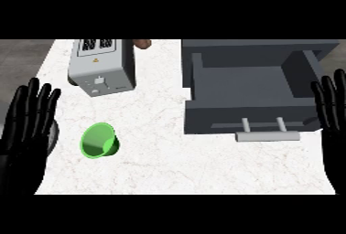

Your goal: Pick up the cup, place it into the drawer and close the drawer

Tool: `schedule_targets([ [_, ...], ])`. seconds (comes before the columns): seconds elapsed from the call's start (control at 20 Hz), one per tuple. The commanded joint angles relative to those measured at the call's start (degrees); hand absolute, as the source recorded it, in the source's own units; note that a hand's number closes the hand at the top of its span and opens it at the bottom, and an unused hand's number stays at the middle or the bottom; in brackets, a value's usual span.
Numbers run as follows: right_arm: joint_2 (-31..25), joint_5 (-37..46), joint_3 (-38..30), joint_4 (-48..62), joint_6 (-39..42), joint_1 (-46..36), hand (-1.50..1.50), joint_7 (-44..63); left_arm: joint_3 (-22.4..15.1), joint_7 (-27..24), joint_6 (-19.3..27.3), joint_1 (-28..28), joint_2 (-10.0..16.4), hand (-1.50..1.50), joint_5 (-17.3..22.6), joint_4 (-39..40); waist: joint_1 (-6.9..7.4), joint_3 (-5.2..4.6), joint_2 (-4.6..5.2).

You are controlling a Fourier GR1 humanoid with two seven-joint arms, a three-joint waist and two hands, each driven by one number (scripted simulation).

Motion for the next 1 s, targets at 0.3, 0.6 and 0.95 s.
schedule_targets([
  [0.3,1.2,-6.2,3.8,1.2,4.5,0.5,-1.5,3.1,-1.3,-1.1,-22.0,0.1,5.7,-1.5,25.6,6.2,0.99,-0.88,0.47],
  [0.6,1.6,-6.2,3.4,1.3,4.0,-2.1,-1.5,5.8,1.9,2.8,-24.7,-4.7,7.4,-1.5,31.4,12.1,1.02,-0.74,0.11],
  [0.95,0.5,-8.0,0.0,4.8,6.0,-5.3,-1.5,5.2,3.7,5.6,-26.8,-2.3,6.7,-1.5,33.8,9.7,1.19,-0.73,0.07],
])
